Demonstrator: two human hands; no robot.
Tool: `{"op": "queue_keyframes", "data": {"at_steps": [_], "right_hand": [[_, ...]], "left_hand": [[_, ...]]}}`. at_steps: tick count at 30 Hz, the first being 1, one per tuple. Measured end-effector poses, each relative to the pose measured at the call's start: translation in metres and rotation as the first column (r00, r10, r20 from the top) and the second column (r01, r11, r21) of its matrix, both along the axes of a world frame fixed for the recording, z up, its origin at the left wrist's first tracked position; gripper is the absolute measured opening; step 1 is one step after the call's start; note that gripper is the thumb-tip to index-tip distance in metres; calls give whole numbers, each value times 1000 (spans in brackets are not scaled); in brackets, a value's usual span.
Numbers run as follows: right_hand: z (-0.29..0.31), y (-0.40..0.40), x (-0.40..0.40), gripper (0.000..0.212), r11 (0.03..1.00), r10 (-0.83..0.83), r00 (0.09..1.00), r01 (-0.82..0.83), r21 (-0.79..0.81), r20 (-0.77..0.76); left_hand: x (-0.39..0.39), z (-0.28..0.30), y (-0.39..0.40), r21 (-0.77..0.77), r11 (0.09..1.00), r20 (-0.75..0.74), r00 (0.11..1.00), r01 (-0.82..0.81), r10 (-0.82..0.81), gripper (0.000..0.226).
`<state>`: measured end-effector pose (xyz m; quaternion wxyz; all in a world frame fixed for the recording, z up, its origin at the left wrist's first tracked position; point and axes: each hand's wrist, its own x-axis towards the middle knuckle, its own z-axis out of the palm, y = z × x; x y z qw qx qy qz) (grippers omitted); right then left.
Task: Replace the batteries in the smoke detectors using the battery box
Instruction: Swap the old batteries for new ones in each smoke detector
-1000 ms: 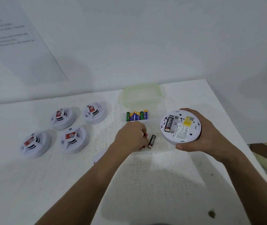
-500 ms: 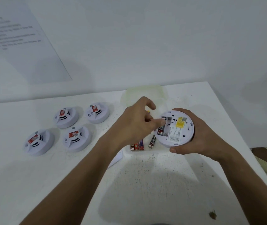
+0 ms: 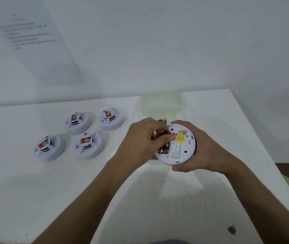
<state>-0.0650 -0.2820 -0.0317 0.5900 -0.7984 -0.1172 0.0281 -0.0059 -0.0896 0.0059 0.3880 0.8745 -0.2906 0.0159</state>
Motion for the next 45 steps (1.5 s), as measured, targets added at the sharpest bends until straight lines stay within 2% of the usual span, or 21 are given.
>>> {"op": "queue_keyframes", "data": {"at_steps": [1,3,5,6,11,15,18,21,25,28,31,36,41,43,45], "right_hand": [[1,0,0,100,1000,6,1000,-6,4,-6],[3,1,-1,101,1000,16,1000,-16,3,-15],[4,1,-3,101,1000,31,999,-31,-5,-30],[4,2,-4,100,999,39,998,-40,-10,-38],[9,9,-4,96,997,81,994,-82,-6,-68],[10,18,0,94,992,119,989,-122,-33,-87],[10,23,3,94,991,131,987,-131,10,-94],[11,27,7,96,990,143,987,-141,29,-78],[10,29,11,97,995,102,993,-101,23,-57],[9,24,9,95,997,69,996,-67,47,-56],[7,21,6,93,997,55,997,-52,62,-55],[6,23,0,93,997,65,996,-62,40,-66],[7,29,-1,91,995,95,991,-94,17,-94],[8,34,0,92,993,115,987,-114,12,-111],[9,42,3,94,991,133,983,-133,4,-126]], "left_hand": [[-3,-2,4,3,1000,4,1000,25,-25,29],[-9,-3,16,10,996,-110,990,89,-87,53],[-10,-4,29,79,982,-208,966,174,-155,79],[-9,-3,34,118,972,-225,959,206,-176,85],[-13,-3,45,36,977,-279,941,211,-193,83],[-15,-3,54,65,969,-259,942,237,-213,81],[-19,-4,59,84,972,-212,957,220,-198,72],[-23,-10,68,61,978,-218,958,202,-184,74],[-17,-29,96,5,999,-255,966,39,-37,77],[-9,-55,120,111,977,-199,959,-181,201,67],[-8,-80,133,292,924,-201,929,-247,312,73],[-11,-95,133,419,881,-181,931,-219,317,91],[-12,-98,138,430,883,-198,934,-189,296,63],[-16,-103,141,424,884,-137,951,-197,278,52],[-21,-105,147,413,889,-83,965,-195,251,55]]}}
